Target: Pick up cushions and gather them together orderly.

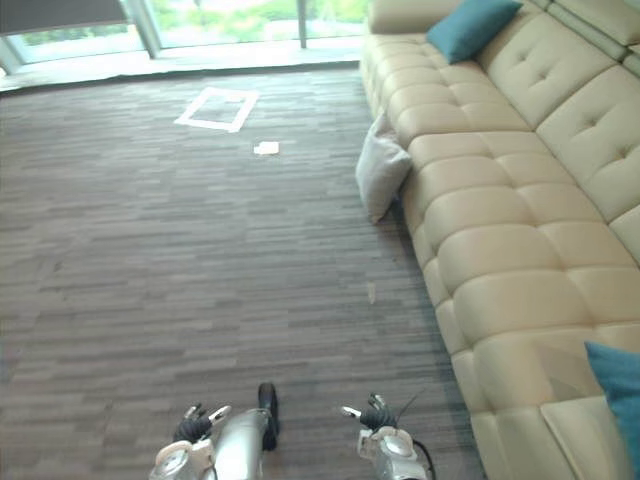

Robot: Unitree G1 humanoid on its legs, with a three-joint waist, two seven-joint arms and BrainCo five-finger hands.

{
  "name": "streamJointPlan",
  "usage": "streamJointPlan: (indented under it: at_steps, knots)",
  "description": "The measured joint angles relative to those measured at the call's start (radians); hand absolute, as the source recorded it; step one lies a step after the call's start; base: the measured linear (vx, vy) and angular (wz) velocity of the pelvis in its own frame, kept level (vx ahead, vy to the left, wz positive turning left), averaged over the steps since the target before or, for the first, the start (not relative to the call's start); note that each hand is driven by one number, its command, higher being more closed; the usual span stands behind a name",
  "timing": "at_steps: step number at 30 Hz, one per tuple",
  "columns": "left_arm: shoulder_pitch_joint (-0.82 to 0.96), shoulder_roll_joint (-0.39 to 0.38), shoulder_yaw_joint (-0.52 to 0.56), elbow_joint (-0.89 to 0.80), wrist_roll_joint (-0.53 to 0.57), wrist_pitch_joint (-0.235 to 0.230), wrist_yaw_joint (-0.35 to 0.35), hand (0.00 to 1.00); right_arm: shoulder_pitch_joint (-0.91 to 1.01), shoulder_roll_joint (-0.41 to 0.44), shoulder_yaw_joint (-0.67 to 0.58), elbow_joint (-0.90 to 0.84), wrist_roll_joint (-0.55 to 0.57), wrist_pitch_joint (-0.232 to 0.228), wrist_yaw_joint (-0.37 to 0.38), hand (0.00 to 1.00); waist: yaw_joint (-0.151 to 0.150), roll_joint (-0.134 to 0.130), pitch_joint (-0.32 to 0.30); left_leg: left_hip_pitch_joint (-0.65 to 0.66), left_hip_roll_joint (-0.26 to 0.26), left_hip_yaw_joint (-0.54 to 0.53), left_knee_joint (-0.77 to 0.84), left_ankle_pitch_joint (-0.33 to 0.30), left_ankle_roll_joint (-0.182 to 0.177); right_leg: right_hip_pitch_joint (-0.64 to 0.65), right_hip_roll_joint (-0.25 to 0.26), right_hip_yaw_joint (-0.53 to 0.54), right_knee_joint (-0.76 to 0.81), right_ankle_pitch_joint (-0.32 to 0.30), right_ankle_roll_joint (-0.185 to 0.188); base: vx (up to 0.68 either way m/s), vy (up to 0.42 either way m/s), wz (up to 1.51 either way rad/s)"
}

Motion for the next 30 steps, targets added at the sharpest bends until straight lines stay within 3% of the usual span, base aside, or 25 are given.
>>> streamJointPlan:
  at_steps: [1,2,3,4,5,7,9,10,12,13,14,15,16,17,18,19,20,21,22,24,25,27,28,29,30]
  knots:
    - [-0.003,0.003,-0.001,0.004,0.000,0.000,0.001,0.00,0.002,0.000,0.000,0.000,0.000,-0.001,-0.001,0.00,0.004,-0.009,-0.004,0.006,-0.003,0.016,0.023,-0.020,0.012,-0.036,-0.015,0.007,0.086,-0.005,0.011,0.73,0.262,-0.36]
    - [-0.008,0.012,-0.003,0.014,-0.001,0.000,0.002,0.00,0.002,0.002,0.001,0.001,-0.002,0.000,-0.002,0.00,0.010,-0.020,0.000,0.040,-0.013,0.041,0.044,-0.072,0.030,-0.118,-0.036,0.022,0.298,0.013,0.041,0.67,0.287,-0.31]
    - [-0.010,0.022,-0.015,0.023,-0.001,0.001,0.004,0.00,0.004,0.005,0.001,0.001,-0.004,0.000,-0.002,0.00,0.003,-0.029,0.004,0.073,-0.024,0.050,0.043,-0.102,0.042,-0.180,-0.055,0.026,0.469,0.064,0.087,0.66,0.271,-0.16]
    - [-0.019,0.040,-0.034,0.035,-0.001,0.004,0.007,0.00,0.007,0.007,0.003,-0.002,-0.010,0.002,-0.001,0.00,-0.008,-0.042,0.014,0.136,-0.044,0.054,0.033,-0.140,0.051,-0.268,-0.082,0.032,0.687,0.156,0.108,0.62,0.229,0.04]
    - [-0.023,0.051,-0.057,0.055,0.000,0.015,0.009,0.00,0.008,0.004,0.013,-0.002,-0.026,0.001,0.000,0.00,-0.014,-0.043,0.021,0.220,-0.060,0.054,0.007,-0.177,0.061,-0.333,-0.098,0.011,0.853,0.146,0.094,0.62,0.168,0.02]
    - [-0.019,0.045,-0.075,0.061,0.001,0.022,0.011,0.00,0.003,-0.007,0.030,-0.008,-0.038,-0.006,0.000,0.00,-0.017,-0.022,0.028,0.378,-0.062,0.057,-0.085,-0.209,0.056,-0.410,-0.102,-0.070,0.908,0.098,0.048,0.67,0.138,-0.13]
    - [-0.018,0.041,-0.085,0.068,0.007,0.023,0.015,0.00,-0.001,-0.015,0.039,-0.036,-0.038,-0.010,0.003,0.00,-0.025,-0.008,0.034,0.518,-0.059,0.062,-0.198,-0.214,0.059,-0.500,-0.085,-0.178,0.791,0.039,0.023,0.66,0.086,0.00]
    - [-0.020,0.043,-0.093,0.068,0.007,0.022,0.016,0.00,-0.008,-0.018,0.040,-0.044,-0.038,-0.016,0.005,0.00,-0.042,-0.006,0.035,0.569,-0.055,0.059,-0.243,-0.214,0.059,-0.552,-0.067,-0.231,0.652,0.036,0.026,0.62,0.011,0.37]
    - [-0.036,0.047,-0.111,0.079,0.009,0.023,0.016,0.00,-0.020,-0.023,0.040,-0.047,-0.038,-0.021,0.008,0.00,-0.067,-0.012,0.037,0.633,-0.058,0.038,-0.293,-0.214,0.059,-0.609,-0.027,-0.267,0.298,0.140,0.044,0.66,-0.051,0.55]
    - [-0.034,0.058,-0.124,0.083,0.010,0.023,0.015,0.00,-0.019,-0.024,0.039,-0.043,-0.038,-0.022,0.008,0.00,-0.072,-0.034,0.035,0.664,-0.080,0.017,-0.306,-0.214,0.059,-0.617,-0.020,-0.244,0.122,0.222,0.057,0.76,-0.156,0.61]
    - [-0.026,0.064,-0.128,0.086,0.024,0.023,0.012,0.00,-0.008,-0.024,0.038,-0.042,-0.038,-0.020,0.008,0.00,-0.071,-0.062,0.034,0.713,-0.111,-0.023,-0.300,-0.220,0.056,-0.627,-0.024,-0.187,0.063,0.274,0.046,0.78,-0.174,0.65]
    - [-0.021,0.054,-0.118,0.087,0.032,0.023,0.013,0.00,-0.006,-0.032,0.033,-0.045,-0.038,-0.020,0.008,0.00,-0.075,-0.057,0.029,0.741,-0.103,-0.049,-0.278,-0.228,0.047,-0.624,-0.014,-0.155,0.125,0.344,0.003,0.64,-0.157,0.56]
    - [-0.016,0.035,-0.098,0.087,0.038,0.022,0.011,0.00,-0.002,-0.036,0.022,-0.045,-0.039,-0.019,0.008,0.00,-0.078,-0.031,0.019,0.739,-0.079,-0.073,-0.200,-0.229,0.046,-0.628,-0.011,-0.159,0.210,0.349,-0.030,0.74,-0.194,0.43]
    - [-0.010,0.011,-0.077,0.086,0.039,0.021,0.012,0.00,0.002,-0.058,0.019,-0.050,-0.039,-0.017,0.007,0.00,-0.076,0.008,0.011,0.682,-0.029,-0.081,-0.010,-0.218,0.027,-0.608,0.007,-0.182,0.265,0.302,-0.064,0.86,-0.210,0.28]
    - [-0.003,-0.013,-0.048,0.081,0.039,0.021,0.012,0.00,0.002,-0.073,0.019,-0.060,-0.038,-0.015,0.005,0.00,-0.072,0.054,0.010,0.574,0.032,-0.095,0.245,-0.135,-0.076,-0.572,0.039,-0.202,0.274,0.245,-0.076,0.86,-0.201,0.14]
    - [0.001,-0.028,-0.033,0.081,0.039,0.022,0.014,0.00,0.004,-0.075,0.020,-0.076,-0.037,-0.015,0.002,0.00,-0.070,0.077,0.014,0.488,0.072,-0.117,0.424,-0.032,-0.125,-0.542,0.062,-0.201,0.270,0.216,-0.093,0.57,-0.088,-0.06]
    - [0.005,-0.034,-0.017,0.073,0.037,0.022,0.010,0.00,0.002,-0.066,0.021,-0.080,-0.035,-0.013,-0.001,0.00,-0.067,0.093,0.015,0.406,0.119,-0.103,0.580,-0.024,-0.135,-0.505,0.089,-0.200,0.263,0.188,-0.101,0.59,-0.069,-0.30]
    - [0.007,-0.036,0.005,0.054,0.032,0.022,0.011,0.00,0.004,-0.041,0.020,-0.080,-0.031,-0.007,-0.004,0.00,-0.056,0.088,0.027,0.340,0.163,-0.060,0.711,-0.049,-0.115,-0.429,0.109,-0.189,0.242,0.157,-0.111,0.70,-0.070,-0.44]
    - [0.007,-0.026,0.008,0.037,0.033,0.022,0.010,0.00,0.004,-0.017,0.020,-0.080,-0.031,-0.003,-0.004,0.00,-0.046,0.069,0.036,0.305,0.176,-0.020,0.745,-0.081,-0.104,-0.362,0.113,-0.171,0.211,0.141,-0.113,0.83,-0.083,-0.49]
    - [0.015,-0.011,0.007,0.006,0.033,0.019,0.009,0.00,0.006,0.017,0.018,-0.077,-0.029,-0.003,-0.005,0.00,-0.040,0.035,0.033,0.193,0.172,0.078,0.653,-0.152,-0.075,-0.213,0.111,-0.118,0.078,0.138,-0.102,0.70,-0.043,-0.54]
    - [0.014,-0.011,0.007,0.005,0.030,0.019,0.010,0.00,0.004,0.019,0.014,-0.075,-0.029,-0.003,-0.005,0.00,-0.039,0.035,0.032,0.163,0.168,0.100,0.590,-0.172,-0.064,-0.183,0.107,-0.106,0.051,0.142,-0.096,0.60,0.034,-0.63]
    - [0.003,-0.012,0.004,-0.001,0.028,0.018,0.009,0.00,-0.003,0.026,-0.004,-0.068,-0.029,0.001,-0.007,0.00,-0.026,0.032,0.034,0.106,0.124,0.118,0.307,-0.184,-0.050,-0.118,0.088,-0.067,-0.019,0.143,-0.092,0.56,0.114,-0.61]
    - [-0.001,-0.015,-0.003,-0.001,0.029,0.017,0.010,0.00,-0.005,0.023,-0.019,-0.066,-0.029,0.002,-0.011,0.00,-0.016,0.033,0.033,0.094,0.088,0.100,0.116,-0.158,-0.057,-0.087,0.071,-0.050,-0.051,0.138,-0.081,0.53,0.181,-0.80]
    - [0.000,-0.020,-0.003,0.001,0.029,0.014,0.010,0.00,-0.004,0.014,-0.022,-0.064,-0.029,0.002,-0.016,0.00,-0.004,0.042,0.028,0.097,0.048,0.029,-0.125,-0.075,-0.085,-0.050,0.060,-0.019,-0.085,0.127,-0.059,0.53,0.250,-0.84]
    - [0.002,-0.022,-0.007,0.008,0.027,0.012,0.011,0.00,0.001,0.004,-0.020,-0.059,-0.030,0.002,-0.018,0.00,0.002,0.054,0.021,0.092,0.041,-0.020,-0.209,-0.003,-0.108,-0.034,0.062,0.002,-0.102,0.116,-0.041,0.62,0.355,-0.89]
